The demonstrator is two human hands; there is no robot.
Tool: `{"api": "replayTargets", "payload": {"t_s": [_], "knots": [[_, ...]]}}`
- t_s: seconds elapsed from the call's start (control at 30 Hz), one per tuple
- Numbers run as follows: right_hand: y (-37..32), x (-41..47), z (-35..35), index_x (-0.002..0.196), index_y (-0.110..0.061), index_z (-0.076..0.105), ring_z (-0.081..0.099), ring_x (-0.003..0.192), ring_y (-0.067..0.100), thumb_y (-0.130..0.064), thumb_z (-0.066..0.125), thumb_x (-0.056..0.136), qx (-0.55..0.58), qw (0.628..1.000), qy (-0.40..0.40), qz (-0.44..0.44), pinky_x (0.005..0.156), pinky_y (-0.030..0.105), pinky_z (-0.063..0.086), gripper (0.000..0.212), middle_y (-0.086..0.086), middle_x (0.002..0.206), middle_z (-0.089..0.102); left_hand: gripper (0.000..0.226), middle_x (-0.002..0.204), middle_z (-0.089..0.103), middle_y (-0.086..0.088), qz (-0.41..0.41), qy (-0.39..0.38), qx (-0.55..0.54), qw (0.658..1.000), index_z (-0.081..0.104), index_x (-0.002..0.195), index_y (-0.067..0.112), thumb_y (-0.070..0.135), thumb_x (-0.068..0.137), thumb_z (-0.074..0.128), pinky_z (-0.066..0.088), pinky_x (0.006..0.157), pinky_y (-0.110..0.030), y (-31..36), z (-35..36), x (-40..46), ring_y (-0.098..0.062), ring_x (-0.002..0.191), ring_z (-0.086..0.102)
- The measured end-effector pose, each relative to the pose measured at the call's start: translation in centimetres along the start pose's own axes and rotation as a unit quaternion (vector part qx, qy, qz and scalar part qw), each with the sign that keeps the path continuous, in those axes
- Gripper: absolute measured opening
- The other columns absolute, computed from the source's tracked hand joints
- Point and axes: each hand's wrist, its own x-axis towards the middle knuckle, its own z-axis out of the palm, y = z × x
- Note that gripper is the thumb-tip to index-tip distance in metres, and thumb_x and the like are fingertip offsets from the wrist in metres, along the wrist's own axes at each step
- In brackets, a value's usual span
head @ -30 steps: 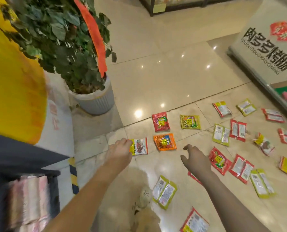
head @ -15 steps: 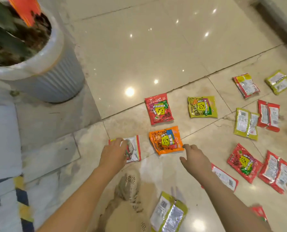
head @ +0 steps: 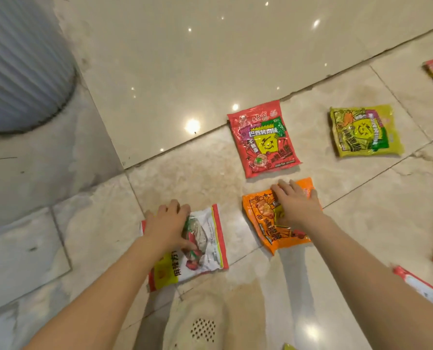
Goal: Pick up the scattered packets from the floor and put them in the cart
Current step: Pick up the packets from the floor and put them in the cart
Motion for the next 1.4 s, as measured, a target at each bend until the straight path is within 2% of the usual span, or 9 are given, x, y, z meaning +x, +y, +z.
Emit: {"api": "replayTargets", "payload": {"t_s": [0.17,0.3,0.4,0.5,0.7,0.9,1.13,1.3,1.4], "knots": [[0.8,1.1,-0.1,0.134,-0.018,0.032,0.041,0.127,0.027,-0.057,0.070,0.070,-0.010,0.999,-0.008,0.035,0.105,0.048,0.029,0.084,0.008,0.132,0.042,0.083,0.120,0.058,-0.004,-0.031,-0.033,-0.089,0.995,0.033,0.127,0.019,0.064,0.068,0.068,0.039,0.088,-0.039,0.0,0.0,0.3,-0.026,0.112,0.055],[1.4,0.5,0.6,0.119,-0.008,0.046,0.054,0.113,0.032,-0.061,0.066,0.073,0.170,0.976,0.012,0.131,0.086,0.037,0.043,0.073,0.014,0.121,0.054,0.061,0.110,0.063,-0.005,-0.071,-0.006,-0.263,0.962,0.051,0.110,0.016,0.054,0.069,0.074,0.045,0.076,-0.031,-0.6,0.1,0.4,-0.025,0.104,0.059],[1.6,-0.3,0.9,0.108,-0.004,0.054,0.058,0.105,0.034,-0.047,0.068,0.078,0.350,0.915,0.058,0.193,0.077,0.034,0.042,0.055,0.017,0.111,0.062,0.035,0.095,0.072,0.005,-0.059,0.028,-0.471,0.880,0.065,0.092,0.025,0.046,0.066,0.075,0.050,0.083,-0.030,-0.3,-0.1,-0.2,-0.018,0.093,0.064],[1.4,-1.7,1.3,0.107,-0.006,0.056,0.061,0.101,0.034,-0.029,0.070,0.080,0.510,0.833,0.072,0.199,0.087,0.042,0.050,0.038,0.016,0.108,0.064,0.020,0.086,0.068,0.022,-0.029,0.054,-0.623,0.780,0.060,0.089,0.035,0.026,0.076,0.073,0.049,0.077,-0.023,0.6,-1.2,-2.2,-0.004,0.086,0.062],[0.5,-9.3,-2.4,0.113,-0.010,0.052,0.063,0.098,0.030,-0.014,0.065,0.086,0.661,0.716,0.122,0.189,0.085,0.040,0.051,0.030,0.012,0.109,0.064,0.032,0.110,0.067,0.000,-0.057,0.070,-0.714,0.694,0.054,0.118,0.023,0.016,0.088,0.063,0.050,0.089,-0.038,1.6,-5.2,-8.1,-0.021,0.101,0.064],[0.4,-20.8,-10.8,0.117,-0.006,0.048,0.061,0.096,0.028,-0.001,0.052,0.088,0.668,0.704,0.158,0.182,0.079,0.035,0.051,0.029,0.014,0.110,0.062,0.015,0.101,0.071,-0.006,-0.059,0.074,-0.749,0.656,0.060,0.100,0.024,0.014,0.088,0.061,0.053,0.085,-0.047,3.2,-13.3,-18.2,-0.028,0.091,0.068],[0.8,-38.8,-23.4,0.110,-0.014,0.046,0.061,0.094,0.026,-0.005,0.060,0.087,0.708,0.656,0.211,0.153,0.082,0.038,0.051,0.029,0.008,0.106,0.060,0.021,0.090,0.059,0.019,0.012,0.156,-0.745,0.649,0.052,0.107,0.025,0.014,0.090,0.059,0.041,0.058,-0.011,6.7,-26.0,-36.2,0.010,0.072,0.055],[0.9,-51.6,-30.3,0.102,-0.021,0.052,0.065,0.097,0.031,-0.011,0.069,0.080,0.717,0.631,0.252,0.158,0.090,0.051,0.051,0.029,0.009,0.107,0.066,0.024,0.102,0.065,0.002,0.037,0.183,-0.739,0.647,0.057,0.109,0.017,0.009,0.087,0.063,0.043,0.078,-0.022,8.7,-33.7,-48.7,-0.015,0.094,0.061],[0.9,-58.4,-32.9,0.103,-0.023,0.053,0.065,0.096,0.030,-0.017,0.071,0.079,0.723,0.619,0.265,0.152,0.089,0.052,0.052,0.031,0.008,0.107,0.067,0.019,0.102,0.068,0.009,0.070,0.176,-0.739,0.647,0.059,0.100,0.028,0.014,0.087,0.063,0.048,0.084,-0.032,9.6,-36.6,-55.4,-0.014,0.097,0.063]]}}
